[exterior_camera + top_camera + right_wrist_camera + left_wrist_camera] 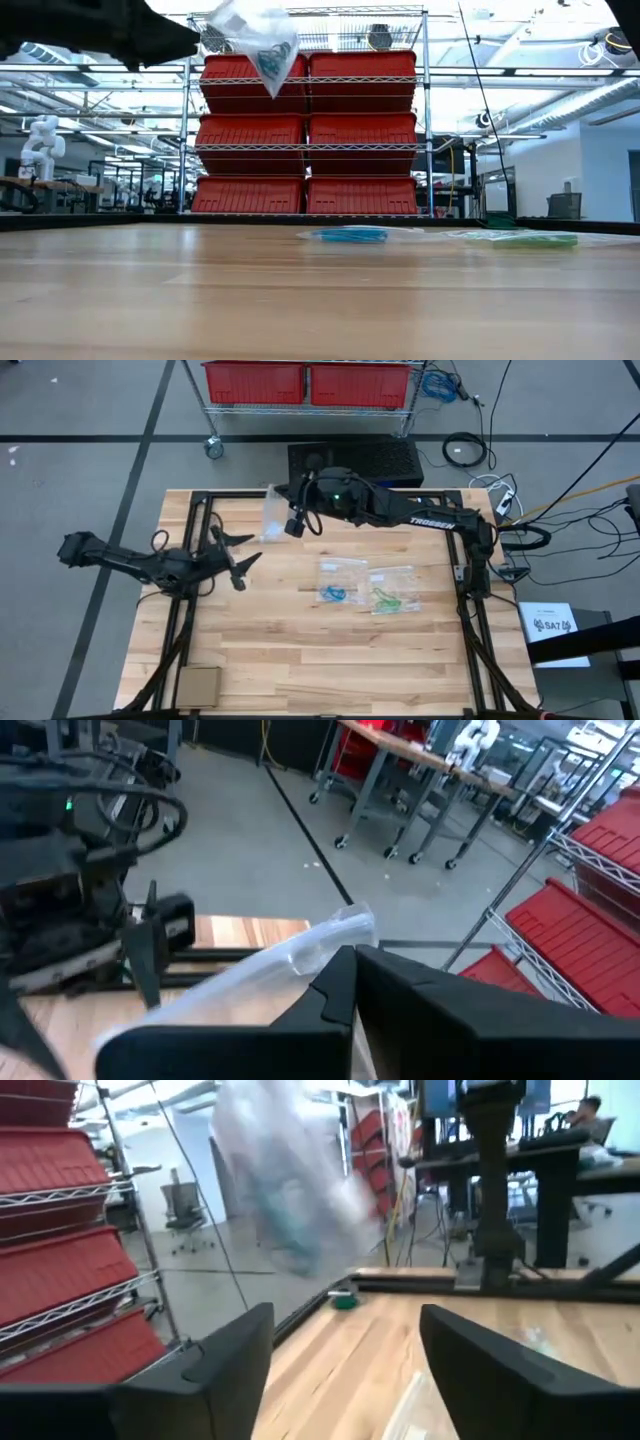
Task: Sort rubber bands
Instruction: Close the left zip lock bag
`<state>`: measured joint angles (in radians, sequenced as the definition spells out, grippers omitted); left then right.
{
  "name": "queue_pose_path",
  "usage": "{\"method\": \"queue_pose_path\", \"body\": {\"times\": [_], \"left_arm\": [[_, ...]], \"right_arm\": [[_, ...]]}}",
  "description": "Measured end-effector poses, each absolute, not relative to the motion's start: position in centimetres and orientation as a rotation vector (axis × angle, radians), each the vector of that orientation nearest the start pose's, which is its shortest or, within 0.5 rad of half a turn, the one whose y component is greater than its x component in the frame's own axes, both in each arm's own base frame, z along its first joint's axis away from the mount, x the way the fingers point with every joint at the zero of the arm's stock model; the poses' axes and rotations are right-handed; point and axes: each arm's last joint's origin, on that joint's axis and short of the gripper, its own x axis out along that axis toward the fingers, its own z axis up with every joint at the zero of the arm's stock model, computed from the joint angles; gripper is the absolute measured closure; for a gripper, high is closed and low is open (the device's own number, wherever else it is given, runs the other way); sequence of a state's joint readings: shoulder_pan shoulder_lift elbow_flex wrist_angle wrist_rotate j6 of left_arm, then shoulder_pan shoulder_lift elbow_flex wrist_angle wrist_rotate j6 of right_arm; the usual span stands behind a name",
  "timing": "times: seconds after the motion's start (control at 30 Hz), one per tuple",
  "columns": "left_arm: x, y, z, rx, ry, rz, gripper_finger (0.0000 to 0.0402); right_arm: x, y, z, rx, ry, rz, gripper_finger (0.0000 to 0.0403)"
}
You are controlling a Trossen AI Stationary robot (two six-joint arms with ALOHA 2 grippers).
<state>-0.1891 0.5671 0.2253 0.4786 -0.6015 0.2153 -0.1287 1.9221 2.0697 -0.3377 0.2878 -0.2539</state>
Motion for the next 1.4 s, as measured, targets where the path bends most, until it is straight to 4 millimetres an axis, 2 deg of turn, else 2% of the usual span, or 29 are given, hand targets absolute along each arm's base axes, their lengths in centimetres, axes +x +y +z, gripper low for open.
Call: {"method": "queue_pose_path", "body": {"times": [0.27,0.4,0.53,0.67,0.9,0.93,1.13,1.27,1.4], "left_arm": [[16.0,-0.9,23.6,0.118,-0.206,0.424,0.0132],[16.6,-0.6,23.6,0.105,-0.242,0.454,0.0132],[16.7,-0.1,23.8,0.013,-0.294,0.499,0.0139],[16.6,0.3,24.1,-0.023,-0.332,0.539,0.0190],[16.8,0.3,23.9,0.029,-0.304,0.492,0.0374],[16.8,0.3,23.9,0.039,-0.301,0.487,0.0387],[16.8,0.3,23.9,0.085,-0.290,0.493,0.0397],[16.8,0.3,23.8,0.114,-0.274,0.495,0.0398],[16.9,0.2,23.3,0.133,-0.214,0.489,0.0399]], "right_arm": [[43.4,-6.4,43.2,-0.275,0.215,-0.392,0.0403],[43.4,-6.4,43.3,-0.274,0.200,-0.394,0.0403],[43.4,-6.4,43.4,-0.274,0.194,-0.393,0.0403],[43.5,-6.0,43.4,-0.275,0.193,-0.384,0.0403],[43.6,-5.4,43.5,-0.287,0.184,-0.399,0.0403],[43.6,-5.4,43.5,-0.287,0.179,-0.400,0.0403],[42.9,-5.3,43.9,-0.288,0.205,-0.397,0.0403],[41.2,-5.2,44.4,-0.239,0.279,-0.392,0.0392],[39.0,-5.1,45.0,-0.212,0.374,-0.421,0.0360]]}}
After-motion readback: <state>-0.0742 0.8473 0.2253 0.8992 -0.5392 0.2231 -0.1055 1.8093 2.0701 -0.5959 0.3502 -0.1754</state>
